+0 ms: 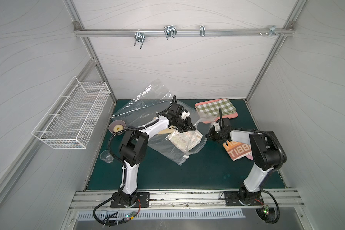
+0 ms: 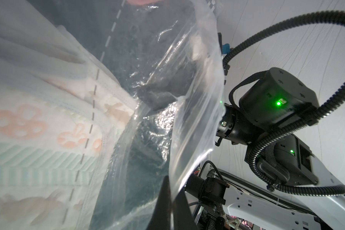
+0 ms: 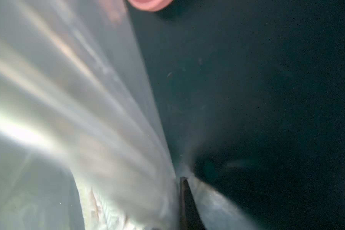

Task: Place the folded towel into the vacuum bag
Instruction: Adjust the vacuum bag at the center of the board.

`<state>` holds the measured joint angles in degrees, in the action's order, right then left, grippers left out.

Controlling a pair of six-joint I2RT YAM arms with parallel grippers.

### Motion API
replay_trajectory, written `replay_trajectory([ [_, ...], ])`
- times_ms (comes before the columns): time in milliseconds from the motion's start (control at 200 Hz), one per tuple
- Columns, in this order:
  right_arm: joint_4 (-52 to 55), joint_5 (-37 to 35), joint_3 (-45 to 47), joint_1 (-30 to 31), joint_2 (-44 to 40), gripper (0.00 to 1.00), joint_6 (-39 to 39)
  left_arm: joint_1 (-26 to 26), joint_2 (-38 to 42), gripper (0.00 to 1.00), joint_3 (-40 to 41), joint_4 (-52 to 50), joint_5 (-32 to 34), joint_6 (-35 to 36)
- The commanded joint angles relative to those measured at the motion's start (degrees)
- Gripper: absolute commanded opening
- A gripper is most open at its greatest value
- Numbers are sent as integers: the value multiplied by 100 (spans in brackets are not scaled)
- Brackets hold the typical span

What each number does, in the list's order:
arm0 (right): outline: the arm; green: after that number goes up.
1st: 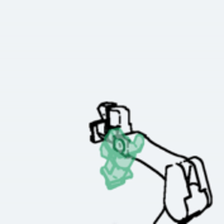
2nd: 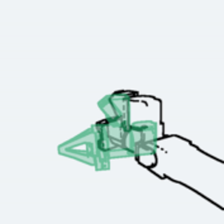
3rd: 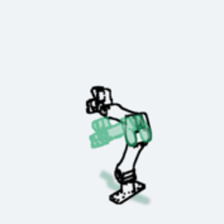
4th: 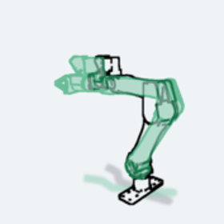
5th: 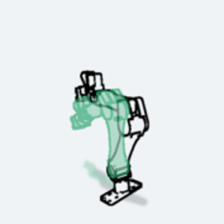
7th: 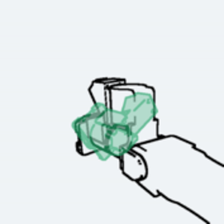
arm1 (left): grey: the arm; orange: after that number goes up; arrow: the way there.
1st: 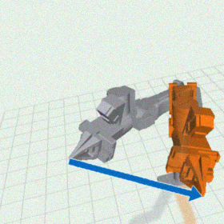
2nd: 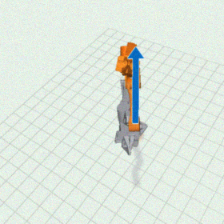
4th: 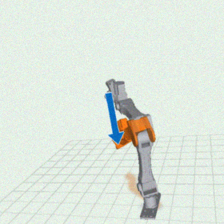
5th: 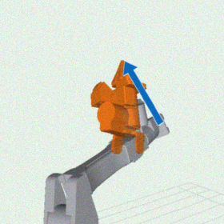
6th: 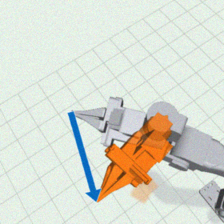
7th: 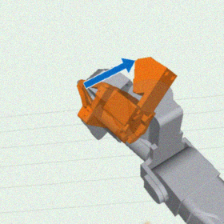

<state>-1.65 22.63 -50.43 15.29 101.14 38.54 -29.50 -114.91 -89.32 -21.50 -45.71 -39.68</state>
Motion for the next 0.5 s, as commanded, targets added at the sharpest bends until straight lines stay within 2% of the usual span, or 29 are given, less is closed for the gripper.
replay_trajectory([
  [0,-523,489,70,-2,-595,0,227,400,215,0,-445,156,-142,-59],
  [130,-544,804,-202,-2,-1454,0,377,978,375,0,-842,261,-142,-33],
  [260,-226,977,-697,-2,-1907,0,323,1432,365,0,-1846,30,-444,222],
  [395,-16,1023,-1026,-13,-2001,0,259,1613,543,0,-2617,95,-1037,581],
  [490,-89,932,-1094,-16,-1979,0,268,1614,766,0,-2782,119,-1272,824],
])
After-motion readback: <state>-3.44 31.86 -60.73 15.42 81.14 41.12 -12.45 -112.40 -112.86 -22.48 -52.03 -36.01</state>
